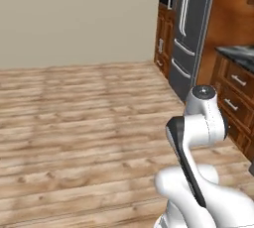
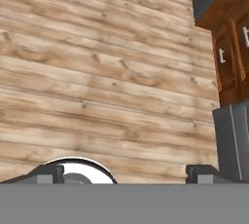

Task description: Pick the candle and candle from the dining table and place them in the open cabinet. Close the cabinet after placing the objects.

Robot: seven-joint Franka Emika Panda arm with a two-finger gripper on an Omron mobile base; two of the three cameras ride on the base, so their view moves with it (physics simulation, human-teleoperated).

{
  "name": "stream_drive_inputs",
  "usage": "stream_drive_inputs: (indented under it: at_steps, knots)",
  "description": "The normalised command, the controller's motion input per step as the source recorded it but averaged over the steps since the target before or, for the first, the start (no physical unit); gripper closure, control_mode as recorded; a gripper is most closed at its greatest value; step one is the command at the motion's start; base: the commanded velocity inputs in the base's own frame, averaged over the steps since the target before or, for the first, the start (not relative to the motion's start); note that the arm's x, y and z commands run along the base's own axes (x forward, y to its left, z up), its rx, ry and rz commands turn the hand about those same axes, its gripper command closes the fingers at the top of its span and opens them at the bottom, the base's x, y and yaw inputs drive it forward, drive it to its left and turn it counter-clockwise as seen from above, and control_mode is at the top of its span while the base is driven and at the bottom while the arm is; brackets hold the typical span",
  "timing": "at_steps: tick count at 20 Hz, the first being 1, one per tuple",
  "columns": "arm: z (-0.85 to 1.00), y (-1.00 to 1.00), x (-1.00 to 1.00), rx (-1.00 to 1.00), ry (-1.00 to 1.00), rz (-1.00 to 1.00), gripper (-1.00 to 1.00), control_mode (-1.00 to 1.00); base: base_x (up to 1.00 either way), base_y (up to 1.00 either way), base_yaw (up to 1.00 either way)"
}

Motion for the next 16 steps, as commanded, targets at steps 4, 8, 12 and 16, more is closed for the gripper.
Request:
stream_drive_inputs:
  at_steps: [4, 8, 12, 16]
  knots:
    - [0.0, 0.0, 0.0, 0.0, 0.0, 0.0, -1.0, 1.0, -0.05, 0.06, 0.56]
    - [0.0, 0.0, 0.0, 0.0, 0.0, 0.0, -1.0, 1.0, -0.04, 0.1, 0.58]
    - [0.0, 0.0, 0.0, 0.0, 0.0, 0.0, -1.0, 1.0, 0.0, 0.1, 0.58]
    - [0.0, 0.0, 0.0, 0.0, 0.0, 0.0, -1.0, 1.0, 0.0, 0.11, 0.58]
